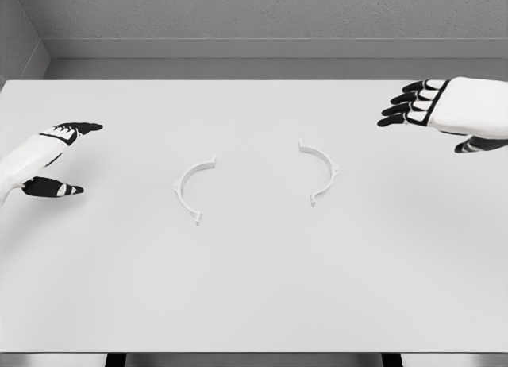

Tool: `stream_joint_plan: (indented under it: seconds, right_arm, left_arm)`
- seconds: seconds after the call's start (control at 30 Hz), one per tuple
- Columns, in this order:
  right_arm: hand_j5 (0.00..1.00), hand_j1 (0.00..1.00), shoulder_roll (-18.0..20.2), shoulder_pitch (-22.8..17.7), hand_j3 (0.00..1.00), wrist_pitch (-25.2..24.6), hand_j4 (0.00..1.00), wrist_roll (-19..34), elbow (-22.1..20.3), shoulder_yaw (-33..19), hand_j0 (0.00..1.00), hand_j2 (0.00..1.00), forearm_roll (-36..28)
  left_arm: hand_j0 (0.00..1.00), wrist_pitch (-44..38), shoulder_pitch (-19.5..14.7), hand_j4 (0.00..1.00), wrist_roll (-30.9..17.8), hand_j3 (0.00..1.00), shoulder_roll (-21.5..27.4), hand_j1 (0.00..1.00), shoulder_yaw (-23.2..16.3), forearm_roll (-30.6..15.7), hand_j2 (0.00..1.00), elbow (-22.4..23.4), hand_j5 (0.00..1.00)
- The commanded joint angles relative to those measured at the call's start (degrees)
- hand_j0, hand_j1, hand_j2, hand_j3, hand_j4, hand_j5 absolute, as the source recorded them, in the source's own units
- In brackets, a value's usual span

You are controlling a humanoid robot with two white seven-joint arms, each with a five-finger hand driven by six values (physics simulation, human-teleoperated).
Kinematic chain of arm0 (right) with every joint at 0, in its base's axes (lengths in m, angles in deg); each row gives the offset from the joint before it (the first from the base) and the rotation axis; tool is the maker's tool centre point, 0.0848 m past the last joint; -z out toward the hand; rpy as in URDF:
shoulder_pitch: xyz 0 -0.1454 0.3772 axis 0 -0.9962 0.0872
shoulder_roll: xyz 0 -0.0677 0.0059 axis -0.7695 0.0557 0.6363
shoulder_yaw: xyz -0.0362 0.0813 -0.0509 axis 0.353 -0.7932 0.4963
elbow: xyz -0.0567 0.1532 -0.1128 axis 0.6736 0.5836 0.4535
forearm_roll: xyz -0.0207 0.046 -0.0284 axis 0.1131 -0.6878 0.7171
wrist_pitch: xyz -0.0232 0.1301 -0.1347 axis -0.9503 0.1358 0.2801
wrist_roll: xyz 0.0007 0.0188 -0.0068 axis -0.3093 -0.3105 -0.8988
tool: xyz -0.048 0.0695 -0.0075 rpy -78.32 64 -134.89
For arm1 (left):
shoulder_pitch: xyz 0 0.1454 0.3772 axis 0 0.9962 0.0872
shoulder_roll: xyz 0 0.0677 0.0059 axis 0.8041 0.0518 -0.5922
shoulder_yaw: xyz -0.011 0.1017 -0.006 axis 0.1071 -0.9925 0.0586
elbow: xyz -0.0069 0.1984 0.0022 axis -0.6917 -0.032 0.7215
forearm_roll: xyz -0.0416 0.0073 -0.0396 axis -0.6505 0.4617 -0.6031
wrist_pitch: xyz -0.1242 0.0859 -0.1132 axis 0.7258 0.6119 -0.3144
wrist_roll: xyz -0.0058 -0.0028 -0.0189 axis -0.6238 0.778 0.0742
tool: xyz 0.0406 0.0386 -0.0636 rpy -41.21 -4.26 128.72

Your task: Assemble PVC drainage pipe clamps

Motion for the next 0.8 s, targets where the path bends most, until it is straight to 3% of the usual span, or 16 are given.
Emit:
stream_joint_plan:
  seconds: [0.0, 0.13, 0.2, 0.27, 0.3, 0.33, 0.37, 0.43, 0.6, 0.77]
  right_arm:
    - [1.00, 1.00, 0.0, 0.1, 1.00, -0.2, 1.00, 0.0, -0.5, 0.3, 1.00, 1.00, -0.2]
    - [1.00, 1.00, -0.4, 0.0, 1.00, -0.2, 1.00, 0.0, -0.5, 1.0, 1.00, 1.00, -0.5]
    - [1.00, 1.00, -1.6, 0.1, 1.00, -0.2, 1.00, 0.0, -0.5, 7.6, 1.00, 1.00, -0.5]
    - [1.00, 1.00, -1.7, 0.2, 1.00, -0.2, 1.00, 0.0, 0.2, 7.4, 1.00, 1.00, -0.5]
    - [1.00, 1.00, -0.7, -0.3, 1.00, -0.2, 1.00, -13.5, 0.1, 7.8, 1.00, 1.00, -0.2]
    - [1.00, 1.00, -0.1, -0.5, 1.00, -0.2, 1.00, -30.7, -0.4, 10.5, 1.00, 1.00, 0.5]
    - [1.00, 1.00, -0.2, -0.5, 1.00, -0.3, 1.00, -32.2, -0.4, 13.1, 1.00, 1.00, 0.4]
    - [1.00, 1.00, -2.5, -0.4, 1.00, -5.2, 1.00, -32.1, -0.5, 14.8, 1.00, 1.00, 0.8]
    - [1.00, 1.00, -8.6, 0.2, 1.00, -16.0, 1.00, -31.6, 2.4, 15.9, 1.00, 1.00, 7.5]
    - [1.00, 1.00, -12.4, 0.3, 1.00, -16.2, 1.00, -31.7, 7.7, 18.1, 1.00, 1.00, 12.2]
  left_arm:
    - [1.00, -0.1, 0.0, 1.00, 0.0, 1.00, 0.0, 1.00, 0.1, -0.4, 1.00, 0.0, 1.00]
    - [1.00, -0.1, -2.5, 1.00, -0.6, 1.00, -2.8, 1.00, 0.3, 4.4, 1.00, -0.5, 1.00]
    - [1.00, -0.1, -2.5, 1.00, -0.6, 1.00, -5.2, 1.00, -0.1, 6.8, 1.00, -2.7, 1.00]
    - [1.00, -0.1, -3.2, 1.00, -0.6, 1.00, -7.5, 1.00, 0.3, 10.3, 1.00, -3.7, 1.00]
    - [1.00, -0.1, -4.0, 1.00, -0.6, 1.00, -7.8, 1.00, 0.2, 10.5, 1.00, -3.7, 1.00]
    - [1.00, -0.1, -4.6, 1.00, -0.6, 1.00, -8.3, 1.00, 0.2, 11.1, 1.00, -3.6, 1.00]
    - [1.00, -0.1, -6.3, 1.00, -0.6, 1.00, -10.1, 1.00, 0.1, 12.5, 1.00, -3.3, 1.00]
    - [1.00, -0.1, -6.6, 1.00, -0.6, 1.00, -10.4, 1.00, -0.6, 16.2, 1.00, -3.8, 1.00]
    - [1.00, -0.1, -7.6, 1.00, -0.9, 1.00, -11.4, 1.00, -5.7, 18.1, 1.00, -3.8, 1.00]
    - [1.00, -0.1, -6.7, 1.00, -0.9, 1.00, -11.7, 1.00, -11.3, 18.7, 1.00, -7.4, 1.00]
